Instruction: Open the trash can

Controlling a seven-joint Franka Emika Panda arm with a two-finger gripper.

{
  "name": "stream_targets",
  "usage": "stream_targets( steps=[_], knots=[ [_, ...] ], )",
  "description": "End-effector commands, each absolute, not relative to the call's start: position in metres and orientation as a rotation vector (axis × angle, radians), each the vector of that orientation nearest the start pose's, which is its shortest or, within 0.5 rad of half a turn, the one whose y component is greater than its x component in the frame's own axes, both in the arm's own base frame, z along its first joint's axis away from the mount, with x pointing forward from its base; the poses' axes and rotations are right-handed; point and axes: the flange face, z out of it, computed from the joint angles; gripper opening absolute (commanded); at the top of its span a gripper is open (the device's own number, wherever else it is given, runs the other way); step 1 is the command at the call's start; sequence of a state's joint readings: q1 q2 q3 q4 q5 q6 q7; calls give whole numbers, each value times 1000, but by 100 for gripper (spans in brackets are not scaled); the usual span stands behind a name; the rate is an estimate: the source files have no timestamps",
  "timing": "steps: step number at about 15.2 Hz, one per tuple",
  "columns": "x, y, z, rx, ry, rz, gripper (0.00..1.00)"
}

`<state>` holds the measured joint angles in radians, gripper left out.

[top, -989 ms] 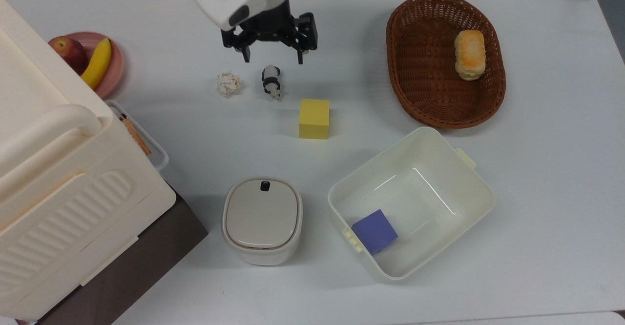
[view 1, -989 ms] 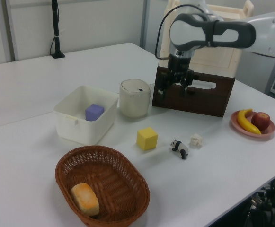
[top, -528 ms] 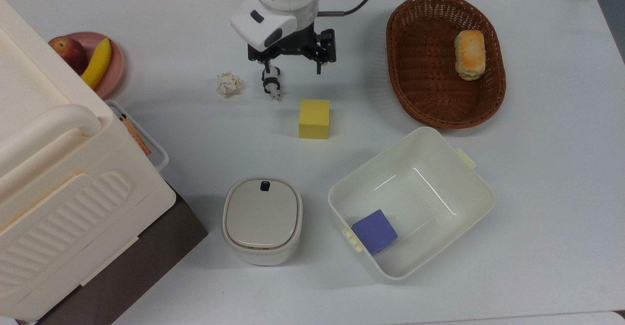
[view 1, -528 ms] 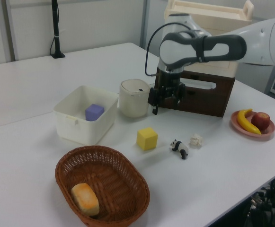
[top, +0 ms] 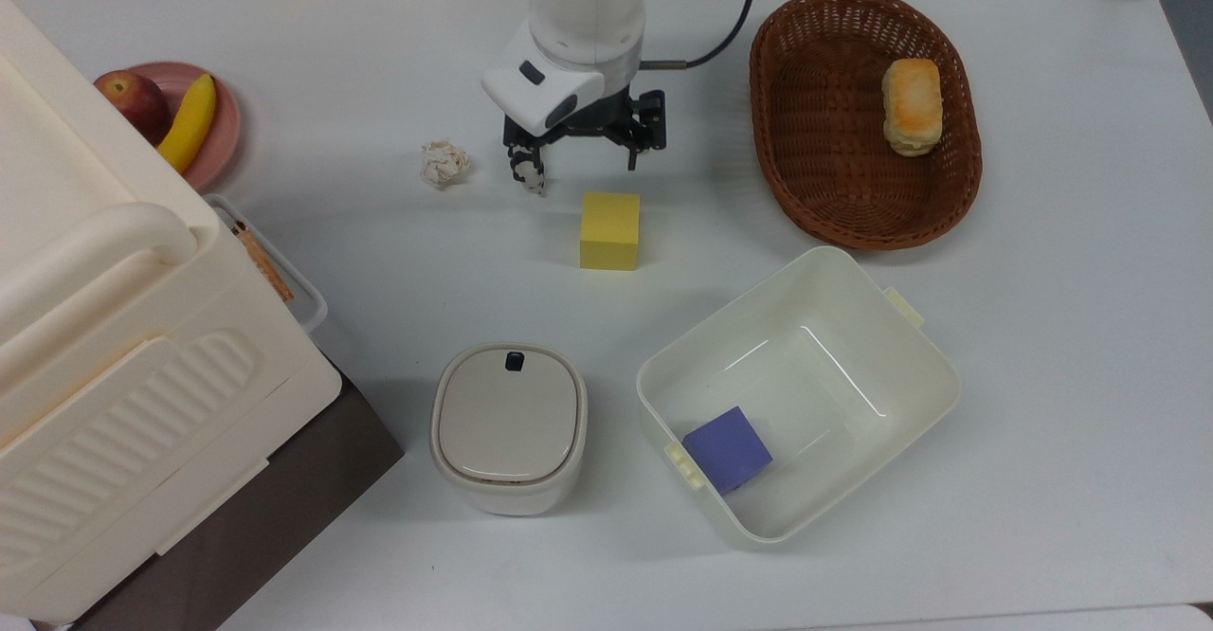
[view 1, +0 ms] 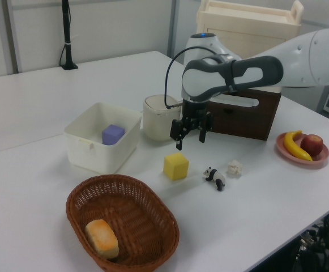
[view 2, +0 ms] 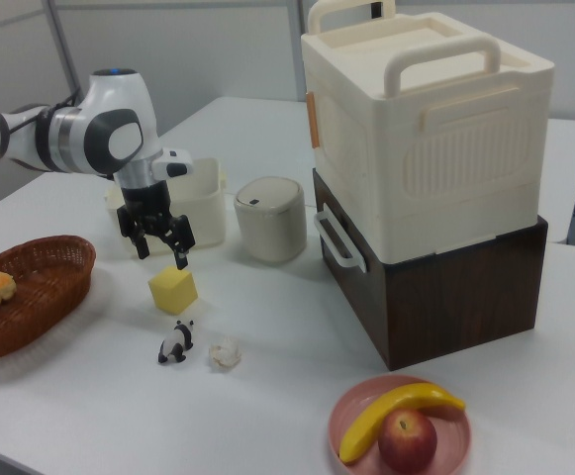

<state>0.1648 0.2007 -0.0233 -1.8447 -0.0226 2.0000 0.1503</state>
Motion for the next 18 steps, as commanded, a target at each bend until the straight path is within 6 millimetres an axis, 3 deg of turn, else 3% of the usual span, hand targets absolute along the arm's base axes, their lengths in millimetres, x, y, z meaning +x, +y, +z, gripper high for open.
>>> stream_targets(
  steps=[1, 3, 5, 6, 9, 12, 14, 18],
  knots=[
    [601, 101, 389, -3218, 33, 40, 100],
    [603, 105, 386, -3225, 46, 37, 100],
    [610, 102, 400, -3218, 104, -11, 99],
    [616, 98, 411, -3214, 122, -49, 89],
    [631, 94, 444, -3199, 125, -159, 38],
    [648, 87, 487, -3166, 148, -322, 12],
    [666, 76, 507, -3130, 139, -493, 11],
    [695, 67, 506, -3088, 163, -651, 11]
  ],
)
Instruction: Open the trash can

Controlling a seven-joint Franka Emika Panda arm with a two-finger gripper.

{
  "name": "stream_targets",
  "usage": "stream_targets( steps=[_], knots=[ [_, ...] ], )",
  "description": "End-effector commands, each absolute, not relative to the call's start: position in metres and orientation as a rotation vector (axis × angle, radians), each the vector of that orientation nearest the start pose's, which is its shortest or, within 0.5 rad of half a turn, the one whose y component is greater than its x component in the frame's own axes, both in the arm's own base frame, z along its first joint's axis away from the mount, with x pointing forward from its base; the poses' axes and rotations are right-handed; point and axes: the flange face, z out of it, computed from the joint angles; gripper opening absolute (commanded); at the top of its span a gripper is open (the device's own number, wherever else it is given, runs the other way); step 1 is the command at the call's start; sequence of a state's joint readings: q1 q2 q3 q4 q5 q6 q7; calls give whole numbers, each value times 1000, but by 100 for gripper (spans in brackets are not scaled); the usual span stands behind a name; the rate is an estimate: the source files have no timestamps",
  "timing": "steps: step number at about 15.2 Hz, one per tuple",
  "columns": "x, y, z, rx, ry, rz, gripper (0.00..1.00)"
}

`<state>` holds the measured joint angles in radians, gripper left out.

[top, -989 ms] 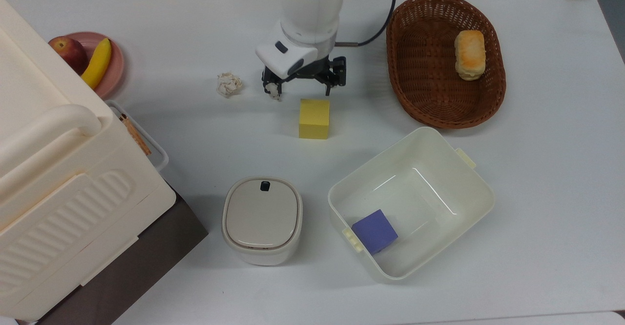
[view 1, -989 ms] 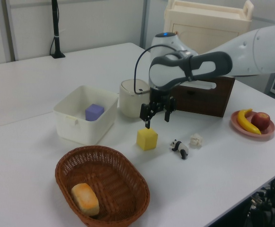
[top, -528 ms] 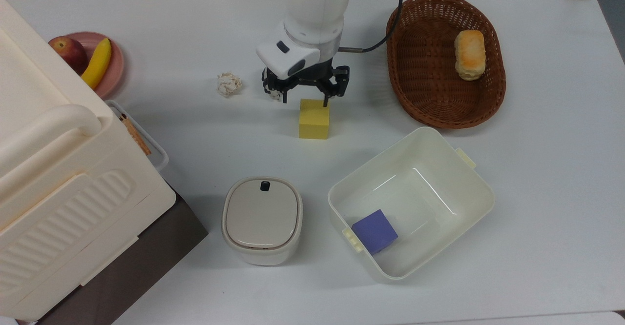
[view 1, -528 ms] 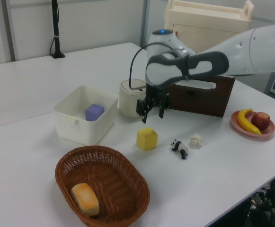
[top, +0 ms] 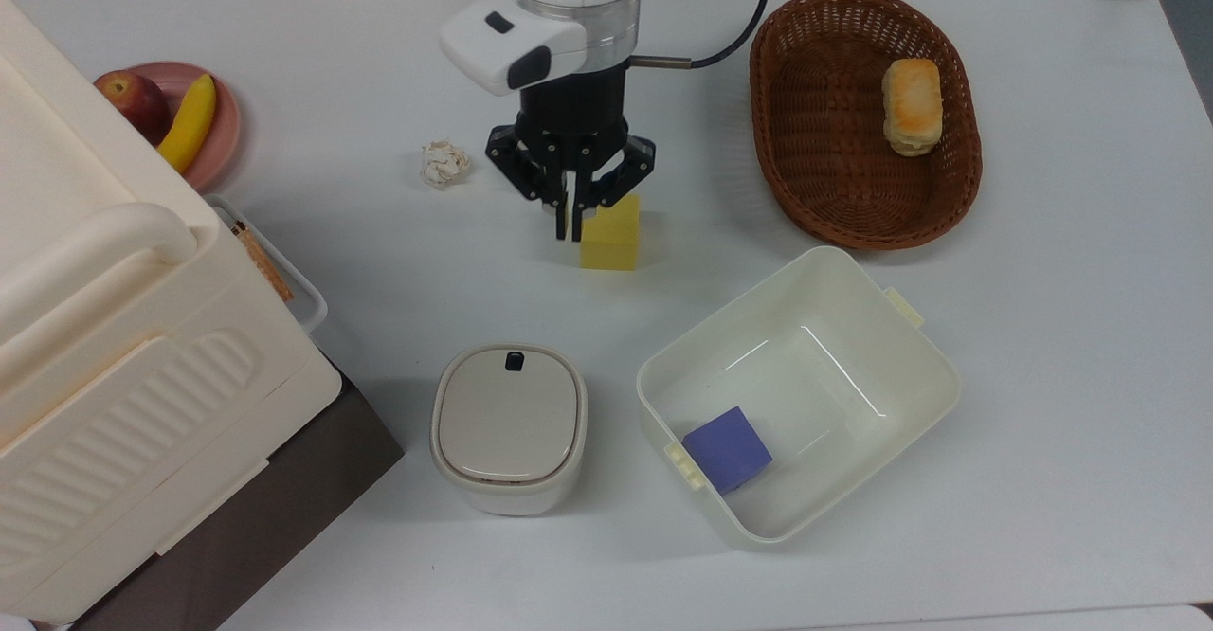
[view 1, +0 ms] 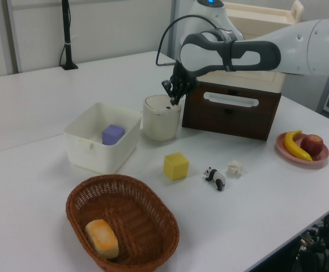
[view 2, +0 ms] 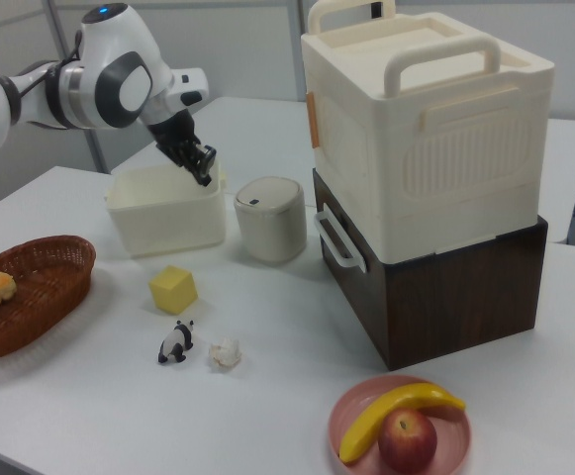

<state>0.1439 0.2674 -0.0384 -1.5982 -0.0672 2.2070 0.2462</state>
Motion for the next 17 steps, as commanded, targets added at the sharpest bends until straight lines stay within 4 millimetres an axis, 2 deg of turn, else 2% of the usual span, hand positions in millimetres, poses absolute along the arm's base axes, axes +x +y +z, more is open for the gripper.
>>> stream_targets(
  steps=[1, 6, 7, 12, 15, 16, 17],
  knots=[
    [705, 60, 502, -3080, 177, -687, 11],
    [726, 40, 468, -3072, 210, -767, 14],
    [730, 37, 454, -3078, 214, -760, 14],
    [736, 35, 408, -3119, 208, -670, 15],
    [735, 34, 410, -3123, 212, -669, 15],
    [735, 34, 417, -3113, 221, -675, 15],
    [732, 33, 433, -3095, 247, -703, 15]
  ],
)
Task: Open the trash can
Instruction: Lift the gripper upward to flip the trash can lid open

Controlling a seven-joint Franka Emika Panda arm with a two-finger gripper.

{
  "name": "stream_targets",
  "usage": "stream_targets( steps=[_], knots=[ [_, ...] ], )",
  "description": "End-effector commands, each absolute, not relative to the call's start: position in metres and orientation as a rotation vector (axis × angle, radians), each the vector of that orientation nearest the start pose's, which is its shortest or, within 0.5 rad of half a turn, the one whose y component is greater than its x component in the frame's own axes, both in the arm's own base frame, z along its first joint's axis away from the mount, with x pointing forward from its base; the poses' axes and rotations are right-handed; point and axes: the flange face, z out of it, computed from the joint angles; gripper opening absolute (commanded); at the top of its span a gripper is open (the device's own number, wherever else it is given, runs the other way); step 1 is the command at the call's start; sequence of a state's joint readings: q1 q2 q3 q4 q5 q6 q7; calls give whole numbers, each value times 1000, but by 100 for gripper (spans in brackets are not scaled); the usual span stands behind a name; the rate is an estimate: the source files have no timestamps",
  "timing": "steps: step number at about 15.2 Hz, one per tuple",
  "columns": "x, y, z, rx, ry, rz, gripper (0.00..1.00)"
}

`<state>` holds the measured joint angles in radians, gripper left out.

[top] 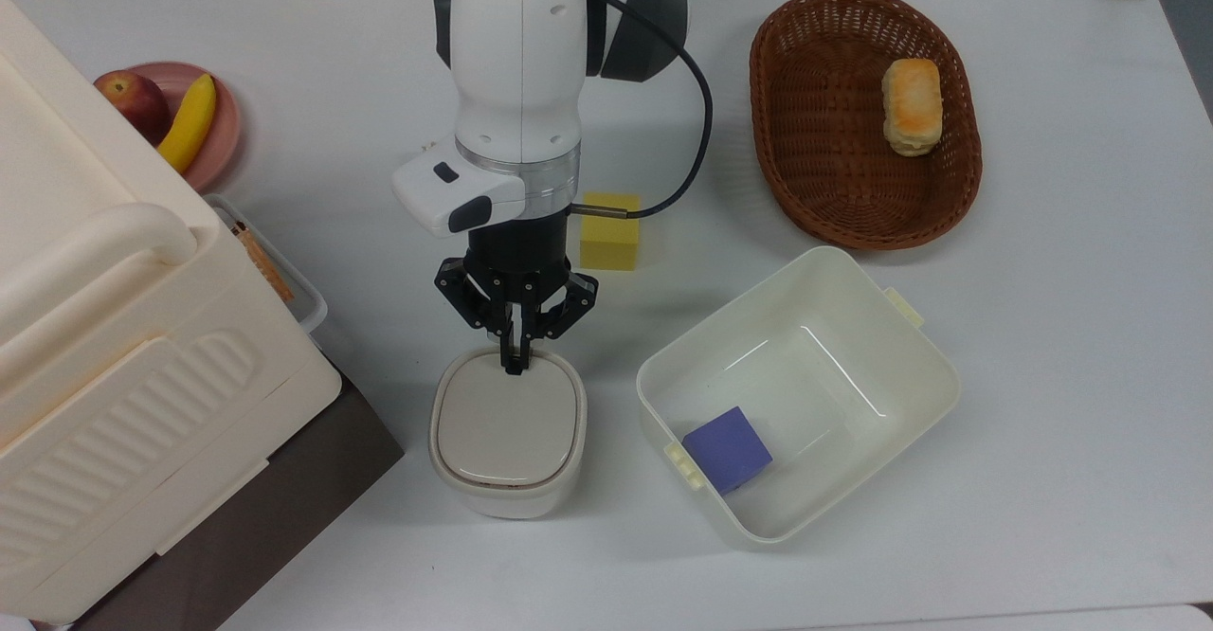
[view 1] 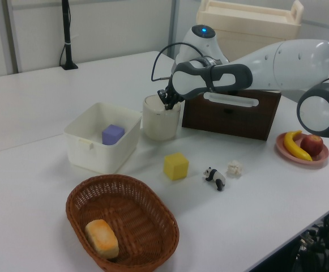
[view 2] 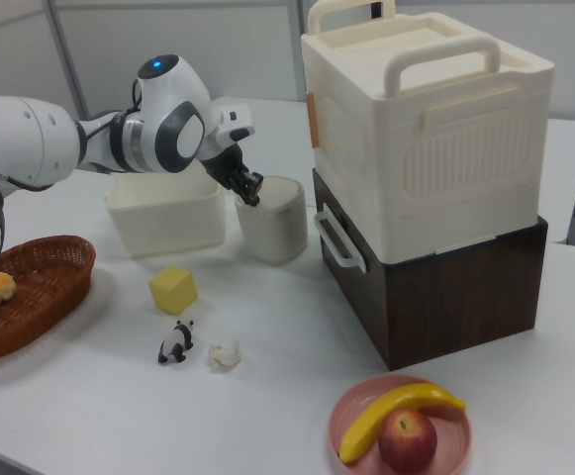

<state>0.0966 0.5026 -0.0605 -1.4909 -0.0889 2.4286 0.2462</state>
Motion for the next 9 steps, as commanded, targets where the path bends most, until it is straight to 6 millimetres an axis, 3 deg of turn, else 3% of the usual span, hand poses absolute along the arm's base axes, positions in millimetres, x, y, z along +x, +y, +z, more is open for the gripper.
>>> stream_targets(
  steps=[1, 5, 8, 9],
  knots=[
    [729, 33, 454, -3072, 285, -740, 15],
    [700, 37, 500, -3099, 322, -567, 16],
    [681, 37, 485, -3175, 261, -260, 20],
    [675, 39, 479, -3185, 236, -163, 28]
  ],
)
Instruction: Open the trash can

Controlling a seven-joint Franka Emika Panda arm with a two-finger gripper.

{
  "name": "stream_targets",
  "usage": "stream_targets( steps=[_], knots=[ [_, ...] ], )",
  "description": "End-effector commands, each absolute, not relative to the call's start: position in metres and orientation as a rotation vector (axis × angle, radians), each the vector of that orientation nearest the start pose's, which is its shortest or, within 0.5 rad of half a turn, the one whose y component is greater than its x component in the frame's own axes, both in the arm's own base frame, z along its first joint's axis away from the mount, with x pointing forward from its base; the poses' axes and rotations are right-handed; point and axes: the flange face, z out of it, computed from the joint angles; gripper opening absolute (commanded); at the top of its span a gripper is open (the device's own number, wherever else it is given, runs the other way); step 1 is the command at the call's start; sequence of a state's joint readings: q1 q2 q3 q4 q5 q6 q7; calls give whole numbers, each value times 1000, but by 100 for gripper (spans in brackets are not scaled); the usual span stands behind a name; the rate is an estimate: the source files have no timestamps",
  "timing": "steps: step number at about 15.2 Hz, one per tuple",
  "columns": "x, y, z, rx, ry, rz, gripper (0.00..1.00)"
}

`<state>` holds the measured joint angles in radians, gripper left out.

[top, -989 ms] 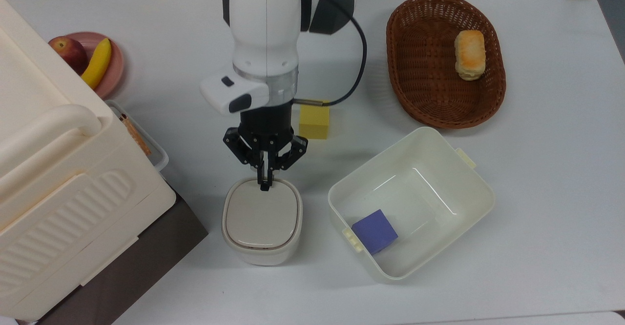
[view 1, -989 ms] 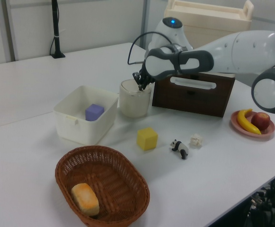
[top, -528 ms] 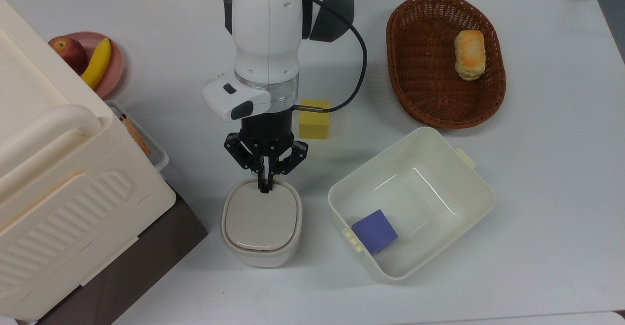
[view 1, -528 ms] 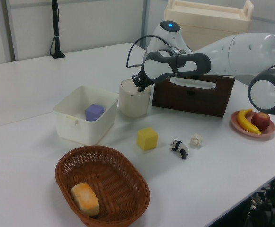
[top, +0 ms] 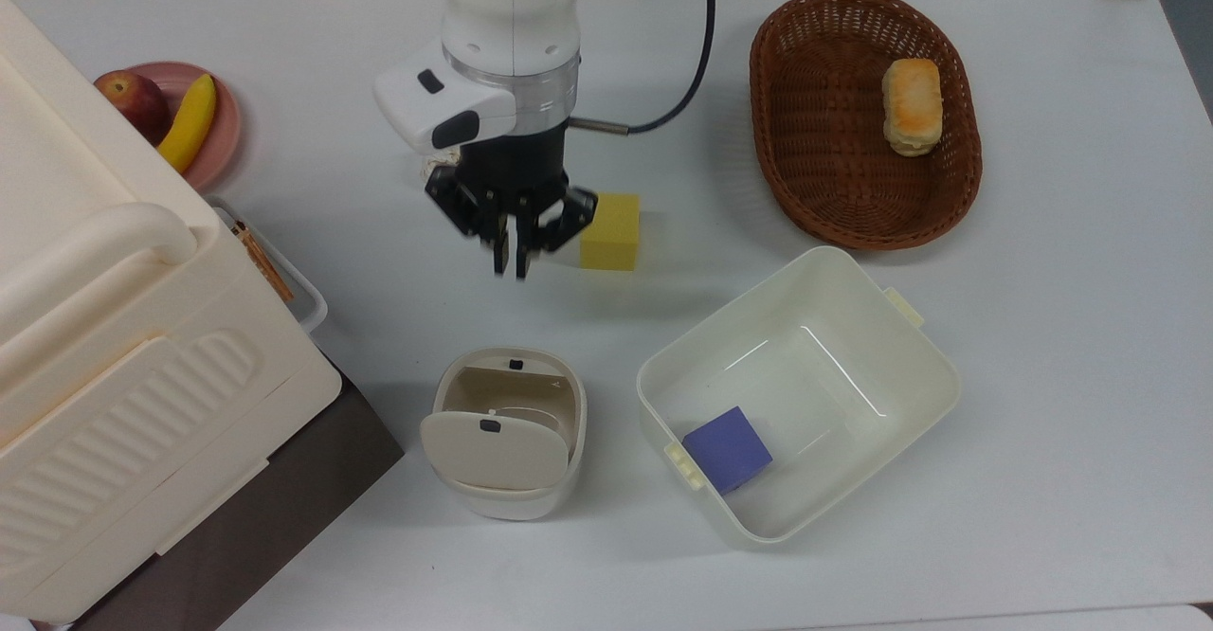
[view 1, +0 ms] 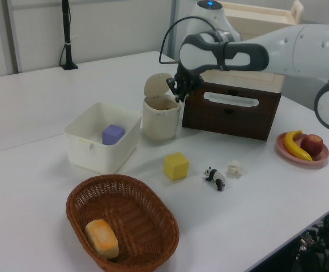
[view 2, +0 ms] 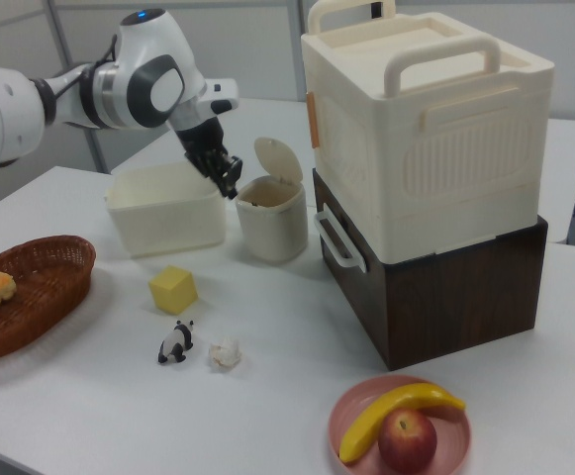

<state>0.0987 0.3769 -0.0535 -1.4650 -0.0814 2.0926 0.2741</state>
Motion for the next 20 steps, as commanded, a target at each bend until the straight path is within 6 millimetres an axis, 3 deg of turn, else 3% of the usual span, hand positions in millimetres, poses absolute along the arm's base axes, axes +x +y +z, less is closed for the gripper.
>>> stream_targets(
  steps=[1, 2, 3, 4, 8, 13, 20],
  knots=[
    [667, 40, 478, -3195, 219, -57, 44],
    [657, 38, 485, -3202, 196, 3, 61],
    [646, 37, 494, -3204, 179, 38, 91],
    [638, 35, 508, -3202, 178, 27, 100],
    [613, 21, 536, -3198, 105, -10, 100],
    [591, -3, 569, -3168, 176, -37, 100],
    [590, -12, 575, -3158, 226, -46, 100]
  ],
)
